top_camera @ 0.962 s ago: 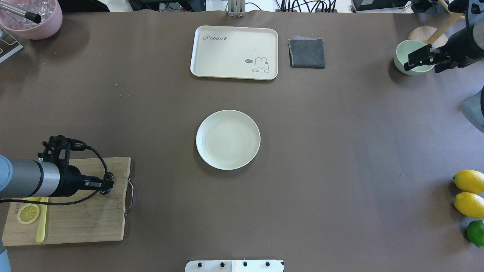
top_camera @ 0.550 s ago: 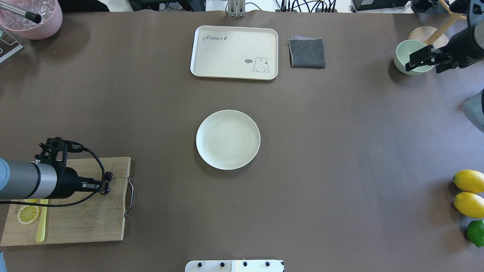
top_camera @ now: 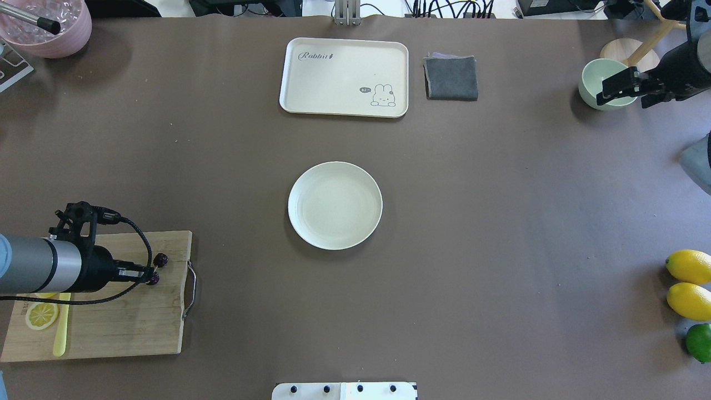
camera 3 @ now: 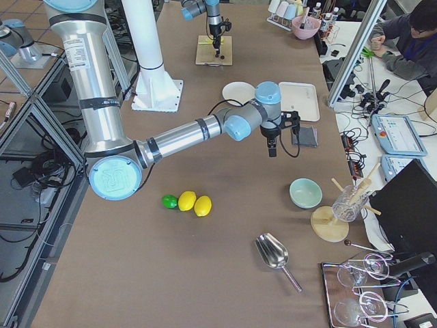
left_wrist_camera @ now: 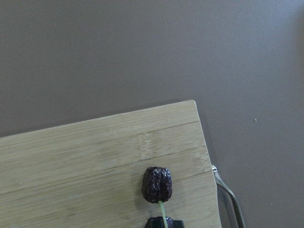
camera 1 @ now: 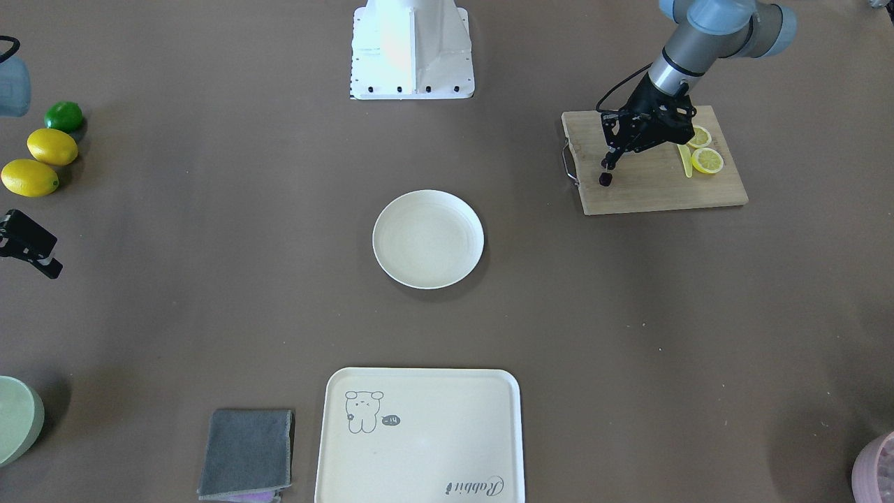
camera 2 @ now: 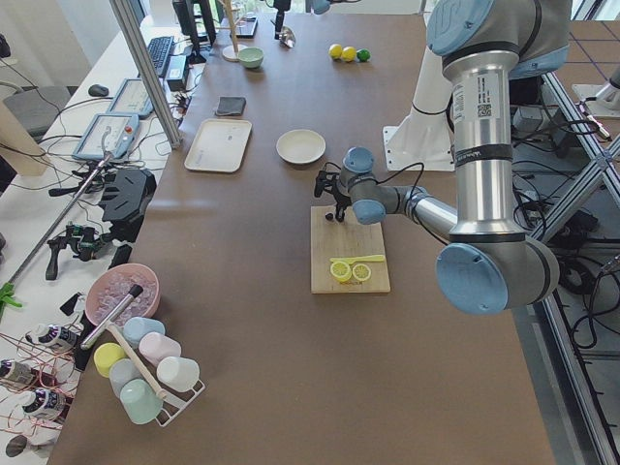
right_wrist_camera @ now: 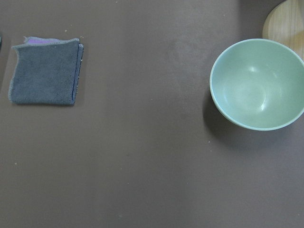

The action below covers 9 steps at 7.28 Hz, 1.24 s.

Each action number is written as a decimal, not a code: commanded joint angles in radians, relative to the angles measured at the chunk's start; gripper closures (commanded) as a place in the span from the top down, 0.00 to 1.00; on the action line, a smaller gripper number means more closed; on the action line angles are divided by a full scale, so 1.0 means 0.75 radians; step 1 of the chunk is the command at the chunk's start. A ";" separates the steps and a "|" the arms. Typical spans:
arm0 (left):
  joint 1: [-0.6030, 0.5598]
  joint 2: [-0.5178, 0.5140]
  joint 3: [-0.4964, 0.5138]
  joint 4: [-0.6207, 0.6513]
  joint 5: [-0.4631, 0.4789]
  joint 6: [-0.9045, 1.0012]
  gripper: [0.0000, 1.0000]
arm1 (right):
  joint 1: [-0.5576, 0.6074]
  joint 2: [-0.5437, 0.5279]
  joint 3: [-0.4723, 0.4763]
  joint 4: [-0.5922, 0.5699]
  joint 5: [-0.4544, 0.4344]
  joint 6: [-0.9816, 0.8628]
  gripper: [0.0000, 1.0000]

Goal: Place red cherry on plate
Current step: 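Grasp the dark cherry pair on the cutting board with the left gripper, then lift the cherries and carry them over the white plate with the left gripper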

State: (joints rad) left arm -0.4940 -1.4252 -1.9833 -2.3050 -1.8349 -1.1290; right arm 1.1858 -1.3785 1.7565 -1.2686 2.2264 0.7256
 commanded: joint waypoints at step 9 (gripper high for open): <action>-0.043 -1.116 0.557 0.454 0.096 -0.280 0.00 | 0.263 -0.372 0.002 -0.002 0.161 -0.504 1.00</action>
State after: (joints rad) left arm -0.5283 -2.1922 -1.6670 -1.9377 -1.7833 -1.3127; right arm 1.3459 -1.5969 1.7569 -1.2709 2.3218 0.4436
